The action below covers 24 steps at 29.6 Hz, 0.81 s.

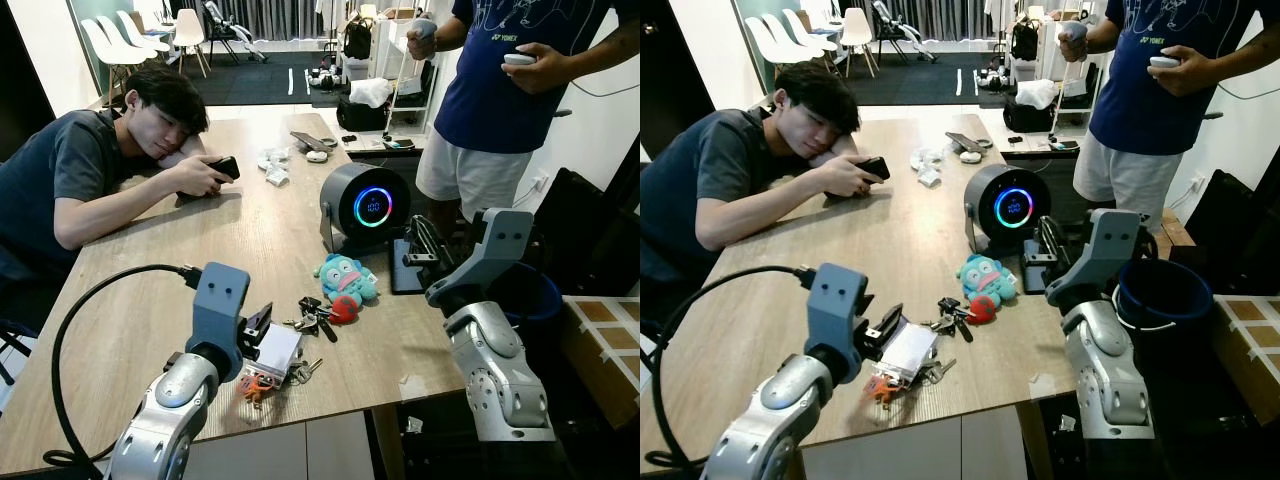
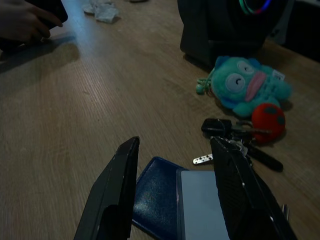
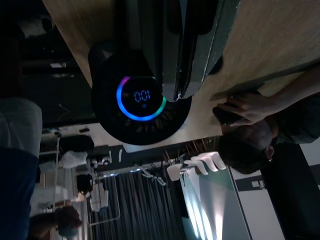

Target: Hang keys on a hook

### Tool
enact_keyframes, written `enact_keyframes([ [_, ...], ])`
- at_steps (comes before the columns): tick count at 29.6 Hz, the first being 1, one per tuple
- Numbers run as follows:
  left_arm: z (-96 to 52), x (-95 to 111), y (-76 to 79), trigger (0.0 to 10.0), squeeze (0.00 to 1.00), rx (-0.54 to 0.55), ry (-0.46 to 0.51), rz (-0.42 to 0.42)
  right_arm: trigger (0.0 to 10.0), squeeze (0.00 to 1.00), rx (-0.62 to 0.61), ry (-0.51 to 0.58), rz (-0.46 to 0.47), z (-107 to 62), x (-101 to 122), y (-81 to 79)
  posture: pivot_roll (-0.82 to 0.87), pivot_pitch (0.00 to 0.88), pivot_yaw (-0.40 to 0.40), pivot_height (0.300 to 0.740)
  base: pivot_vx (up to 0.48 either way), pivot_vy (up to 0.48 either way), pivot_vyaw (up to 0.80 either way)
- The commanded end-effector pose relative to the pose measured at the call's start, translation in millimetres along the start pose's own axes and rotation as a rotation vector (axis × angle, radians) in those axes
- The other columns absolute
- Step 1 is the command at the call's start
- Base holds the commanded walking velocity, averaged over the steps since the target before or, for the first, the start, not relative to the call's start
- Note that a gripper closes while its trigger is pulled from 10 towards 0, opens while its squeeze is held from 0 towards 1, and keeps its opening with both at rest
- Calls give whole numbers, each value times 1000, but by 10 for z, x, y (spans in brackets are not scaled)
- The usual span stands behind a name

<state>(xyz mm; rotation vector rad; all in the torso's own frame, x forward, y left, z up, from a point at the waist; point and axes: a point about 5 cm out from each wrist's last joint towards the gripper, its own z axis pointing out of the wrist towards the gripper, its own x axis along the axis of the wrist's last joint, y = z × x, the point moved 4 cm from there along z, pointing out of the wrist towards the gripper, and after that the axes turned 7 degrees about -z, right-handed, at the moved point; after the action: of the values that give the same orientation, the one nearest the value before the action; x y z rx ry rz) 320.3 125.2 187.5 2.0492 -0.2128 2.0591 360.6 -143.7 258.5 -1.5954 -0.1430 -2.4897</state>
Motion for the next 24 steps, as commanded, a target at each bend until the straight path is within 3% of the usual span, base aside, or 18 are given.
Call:
enact_keyframes([
  [1, -36, -13, -25, 10000, 0, 12, 10, -24, 10000, 0, 19, 5, -61, -62, -41, -37, 85, 112, 31, 740, 0, 0, 0],
  [5, -82, -29, -32, 10000, 0, -5, 11, -28, 10000, 0, 51, -18, -112, -147, -142, -106, 85, 112, 31, 740, 0, 0, 0],
  [8, -105, -11, -226, 10000, 0, 130, 54, 126, 10000, 0, 69, -16, -140, -194, -159, -196, 86, 117, 38, 740, 0, 0, 0],
  [12, -162, -8, -397, 10000, 0, 260, 84, 205, 10000, 0, 73, -10, -148, -221, -175, -269, 86, 120, 41, 740, 0, 0, 0],
  [18, -241, -153, -373, 10000, 0, 241, 31, 143, 10000, 0, 67, -17, -154, -257, -218, -300, 90, 122, 43, 740, 0, 0, 0],
  [24, -250, -179, -316, 10000, 0, 223, 37, 148, 10000, 0, 61, -24, -156, -268, -244, -303, 94, 123, 40, 740, 0, 0, 0],
])
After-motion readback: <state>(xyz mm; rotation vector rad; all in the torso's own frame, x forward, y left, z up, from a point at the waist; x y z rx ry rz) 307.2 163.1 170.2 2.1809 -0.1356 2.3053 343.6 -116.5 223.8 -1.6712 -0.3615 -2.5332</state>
